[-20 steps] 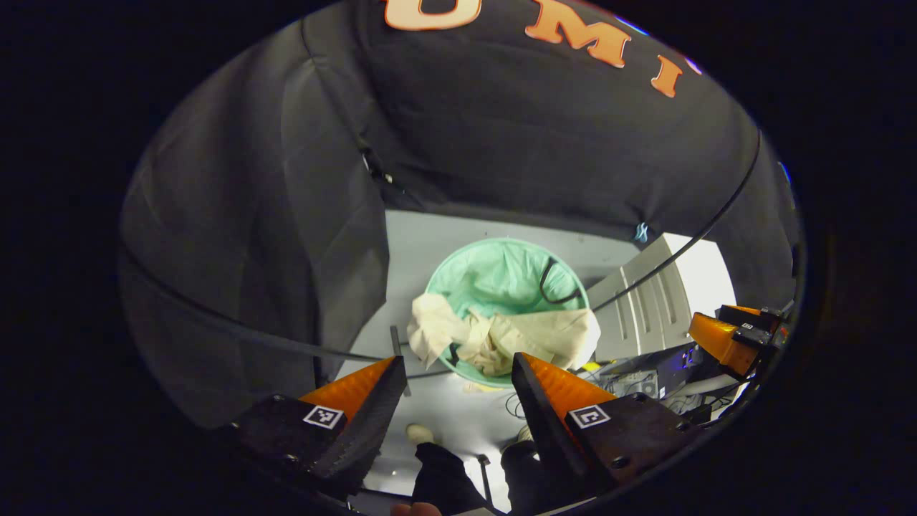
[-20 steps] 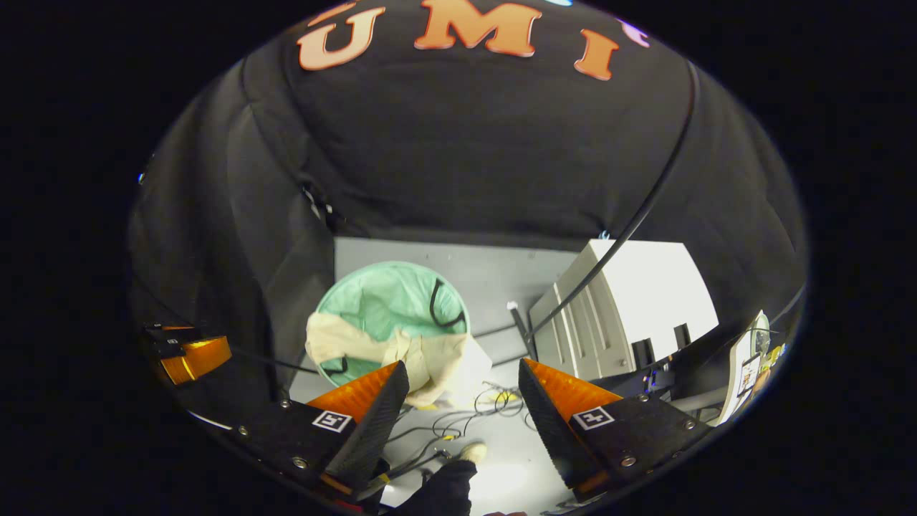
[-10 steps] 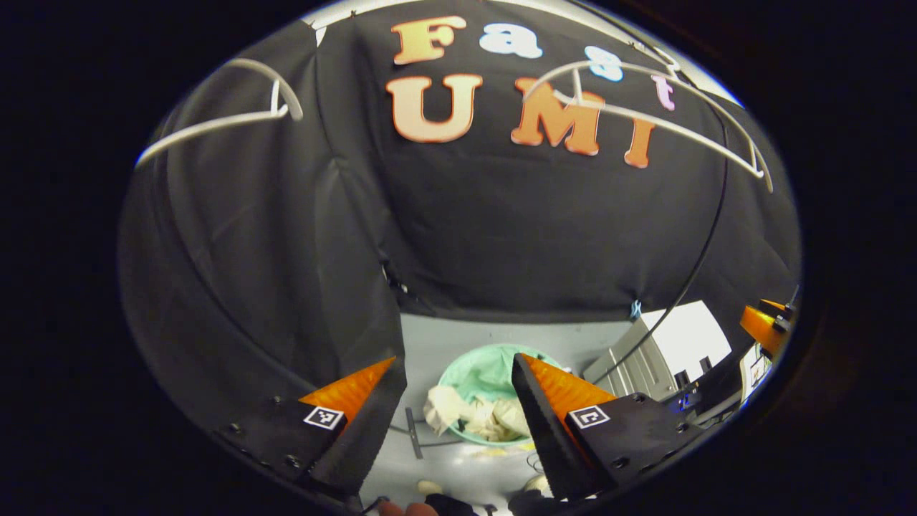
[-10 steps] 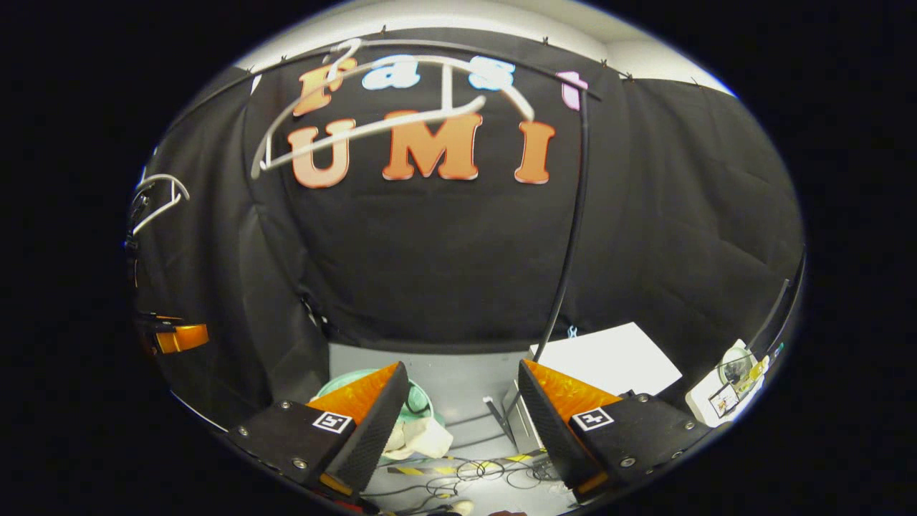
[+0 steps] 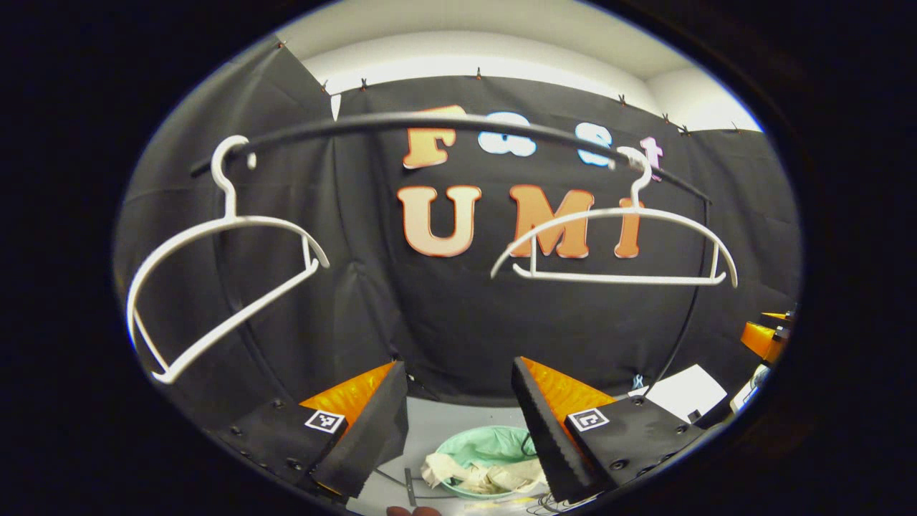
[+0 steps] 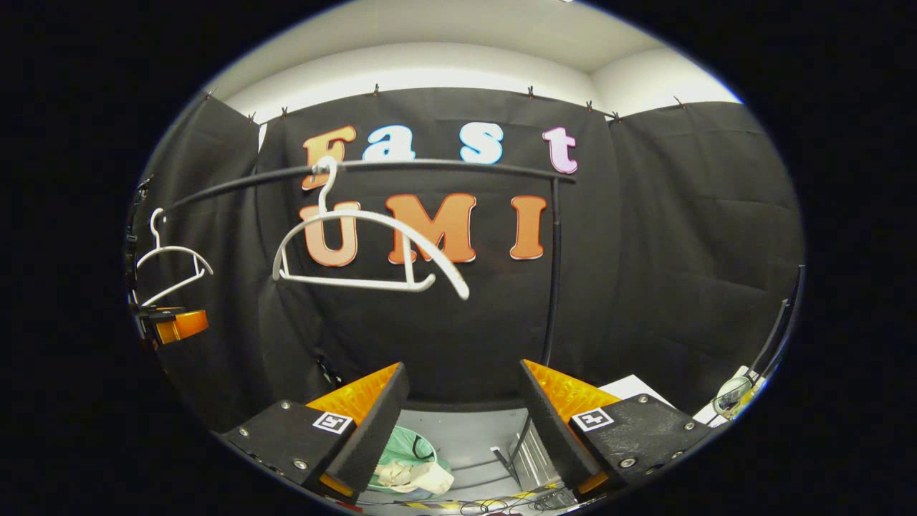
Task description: Grasp the clothes on the hanger with both hands and then place them into the laundry hamper below.
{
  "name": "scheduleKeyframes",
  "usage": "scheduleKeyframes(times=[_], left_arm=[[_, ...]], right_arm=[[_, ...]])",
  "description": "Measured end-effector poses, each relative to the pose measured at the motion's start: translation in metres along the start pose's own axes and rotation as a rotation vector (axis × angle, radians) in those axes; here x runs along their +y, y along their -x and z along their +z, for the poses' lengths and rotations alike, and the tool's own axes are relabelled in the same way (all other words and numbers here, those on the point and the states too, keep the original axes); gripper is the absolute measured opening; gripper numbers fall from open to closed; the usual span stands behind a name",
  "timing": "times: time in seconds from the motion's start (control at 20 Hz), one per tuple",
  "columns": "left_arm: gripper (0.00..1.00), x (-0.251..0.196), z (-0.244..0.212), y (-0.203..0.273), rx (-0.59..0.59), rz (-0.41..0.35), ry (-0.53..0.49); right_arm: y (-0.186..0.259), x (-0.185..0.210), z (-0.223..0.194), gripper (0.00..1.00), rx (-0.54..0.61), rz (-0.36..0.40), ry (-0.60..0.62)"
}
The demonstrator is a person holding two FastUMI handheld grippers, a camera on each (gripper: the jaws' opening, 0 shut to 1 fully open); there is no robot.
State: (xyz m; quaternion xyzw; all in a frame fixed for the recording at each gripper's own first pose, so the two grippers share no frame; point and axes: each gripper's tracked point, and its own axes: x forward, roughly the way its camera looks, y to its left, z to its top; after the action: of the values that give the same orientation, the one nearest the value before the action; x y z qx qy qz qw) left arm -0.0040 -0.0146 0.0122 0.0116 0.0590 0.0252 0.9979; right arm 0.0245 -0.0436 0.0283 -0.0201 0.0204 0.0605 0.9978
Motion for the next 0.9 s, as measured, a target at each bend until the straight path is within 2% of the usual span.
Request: scheduleKeyframes(times=[0.05, 0.15, 0.35, 0.45, 0.6, 0.7, 0.75, 0.8, 0.9], left_arm=[[0.97, -0.001, 0.014, 0.007, -0.029, 0.010, 0.013], [1.00, 0.005, 0.033, 0.019, -0.086, 0.045, 0.005], [0.99, 0.014, 0.064, 0.047, -0.187, 0.134, -0.006], [0.94, 0.021, 0.063, 0.058, -0.192, 0.182, 0.004], [0.94, 0.038, 0.058, 0.074, -0.187, 0.253, 0.014], [0.94, 0.050, 0.050, 0.082, -0.165, 0.287, 0.009], [0.94, 0.059, 0.050, 0.086, -0.166, 0.306, 0.006], [0.94, 0.069, 0.053, 0.089, -0.178, 0.327, 0.010], [0.94, 0.084, 0.057, 0.094, -0.193, 0.341, 0.031]], right_arm=[[0.003, -0.004, 0.010, 0.96, -0.014, 0.004, -0.012], [0.009, -0.016, 0.019, 0.95, -0.030, 0.019, -0.037], [0.015, -0.042, 0.026, 0.99, -0.055, 0.035, -0.034], [0.018, -0.049, 0.020, 0.99, -0.054, 0.049, -0.026], [0.019, -0.060, 0.014, 0.99, -0.042, 0.060, -0.017], [0.019, -0.064, 0.013, 0.95, -0.035, 0.064, -0.015], [0.018, -0.067, 0.013, 0.99, -0.035, 0.059, -0.016], [0.017, -0.070, 0.013, 0.95, -0.036, 0.050, -0.019], [0.020, -0.074, 0.012, 0.99, -0.033, 0.030, -0.022]])
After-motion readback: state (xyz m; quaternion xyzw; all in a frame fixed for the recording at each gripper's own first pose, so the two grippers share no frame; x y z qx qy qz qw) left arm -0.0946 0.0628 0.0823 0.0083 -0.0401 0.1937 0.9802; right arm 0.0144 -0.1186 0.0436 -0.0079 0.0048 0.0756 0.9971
